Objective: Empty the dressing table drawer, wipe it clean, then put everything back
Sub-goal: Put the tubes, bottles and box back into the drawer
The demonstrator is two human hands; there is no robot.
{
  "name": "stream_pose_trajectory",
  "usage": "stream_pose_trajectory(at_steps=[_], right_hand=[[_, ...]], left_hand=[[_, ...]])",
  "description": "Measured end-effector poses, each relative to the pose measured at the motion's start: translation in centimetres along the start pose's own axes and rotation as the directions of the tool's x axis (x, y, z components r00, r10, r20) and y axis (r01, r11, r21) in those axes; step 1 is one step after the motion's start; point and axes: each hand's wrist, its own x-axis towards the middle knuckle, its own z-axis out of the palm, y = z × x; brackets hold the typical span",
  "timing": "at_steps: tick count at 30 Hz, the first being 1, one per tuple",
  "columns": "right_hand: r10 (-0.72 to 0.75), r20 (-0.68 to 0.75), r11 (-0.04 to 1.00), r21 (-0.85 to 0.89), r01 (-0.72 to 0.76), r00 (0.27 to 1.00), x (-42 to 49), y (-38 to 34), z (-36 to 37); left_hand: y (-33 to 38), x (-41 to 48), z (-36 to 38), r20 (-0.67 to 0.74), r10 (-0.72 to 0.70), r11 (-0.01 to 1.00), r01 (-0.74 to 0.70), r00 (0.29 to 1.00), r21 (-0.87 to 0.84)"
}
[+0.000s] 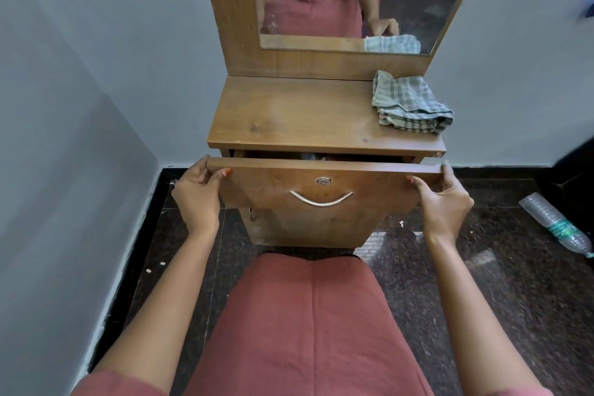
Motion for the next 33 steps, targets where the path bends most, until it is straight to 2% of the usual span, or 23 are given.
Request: stream_pose_trajectory(at_steps=[9,21,33], right_hand=[[0.05,-0.04,0.988,0.145,-0.044,0.998,2.1,-0.1,1.9],[0.158,-0.077,0.972,0.189,-0.141,0.984,3.1,0.0,3.2],[0.151,-0.099,0.985,0.097,-0.142,0.984,2.4,-1.1,3.2]], left_hand=[[-0.3,2.0,1.8,0.052,0.045,0.996,-0.041,0.998,-0.082],[-1.0,3.7,3.1,0.021,0.024,1.0,-0.024,0.999,-0.01],[-0.7,3.0,3.5,-0.006,0.022,1.0,-0.022,1.0,0.008]])
